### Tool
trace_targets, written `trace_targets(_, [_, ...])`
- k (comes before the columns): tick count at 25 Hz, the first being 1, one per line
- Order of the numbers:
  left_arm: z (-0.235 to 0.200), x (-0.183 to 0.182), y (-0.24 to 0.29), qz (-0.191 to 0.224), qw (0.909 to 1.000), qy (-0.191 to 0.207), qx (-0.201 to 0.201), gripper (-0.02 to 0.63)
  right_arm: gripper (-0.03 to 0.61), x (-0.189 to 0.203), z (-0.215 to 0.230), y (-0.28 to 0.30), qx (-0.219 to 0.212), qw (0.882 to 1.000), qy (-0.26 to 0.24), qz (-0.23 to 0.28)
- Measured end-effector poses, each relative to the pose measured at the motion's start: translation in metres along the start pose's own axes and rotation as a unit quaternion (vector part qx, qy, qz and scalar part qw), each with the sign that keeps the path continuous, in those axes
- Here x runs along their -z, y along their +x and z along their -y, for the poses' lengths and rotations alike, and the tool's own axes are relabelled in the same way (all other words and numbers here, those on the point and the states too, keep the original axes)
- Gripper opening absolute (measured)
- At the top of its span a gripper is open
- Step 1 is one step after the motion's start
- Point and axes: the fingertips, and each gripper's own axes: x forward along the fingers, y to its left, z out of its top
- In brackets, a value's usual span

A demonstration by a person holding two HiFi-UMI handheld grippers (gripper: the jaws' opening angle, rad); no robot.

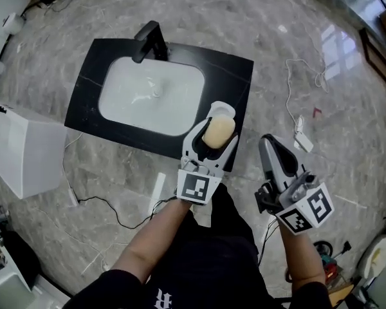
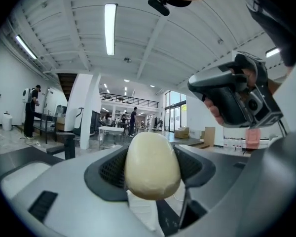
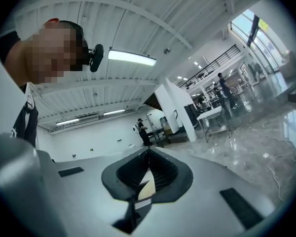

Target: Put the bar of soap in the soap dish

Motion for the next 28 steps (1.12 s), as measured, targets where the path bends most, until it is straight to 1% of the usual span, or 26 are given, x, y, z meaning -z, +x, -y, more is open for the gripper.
trace_targets(5, [-0.016,0.046,0.036,-0.019,0.9995,-0.004,-0.026,0.288,0.002,0.040,0.047,0.024,-0.009,0.999,0.027,-0.028])
trace_targets(9, [-0.020,0.068,0.048,-0.037,0.9989,0.002,-0.029,0.288,0.002,0.060,0.061,0.040,-0.027,0.997,0.046,-0.051])
trace_targets(15, [-0.019,0.094,0.064,-0.067,0.9973,0.021,-0.022,0.288,0.002,0.075,0.079,0.048,-0.037,0.995,0.069,-0.066])
trace_targets(22, [-0.023,0.115,0.071,-0.083,0.9954,0.039,-0.030,0.288,0.002,0.083,0.086,0.050,-0.044,0.993,0.079,-0.074])
trace_targets(28, [-0.021,0.123,0.070,-0.095,0.9922,0.070,-0.040,0.288,0.002,0.089,0.096,0.048,-0.040,0.992,0.085,-0.080])
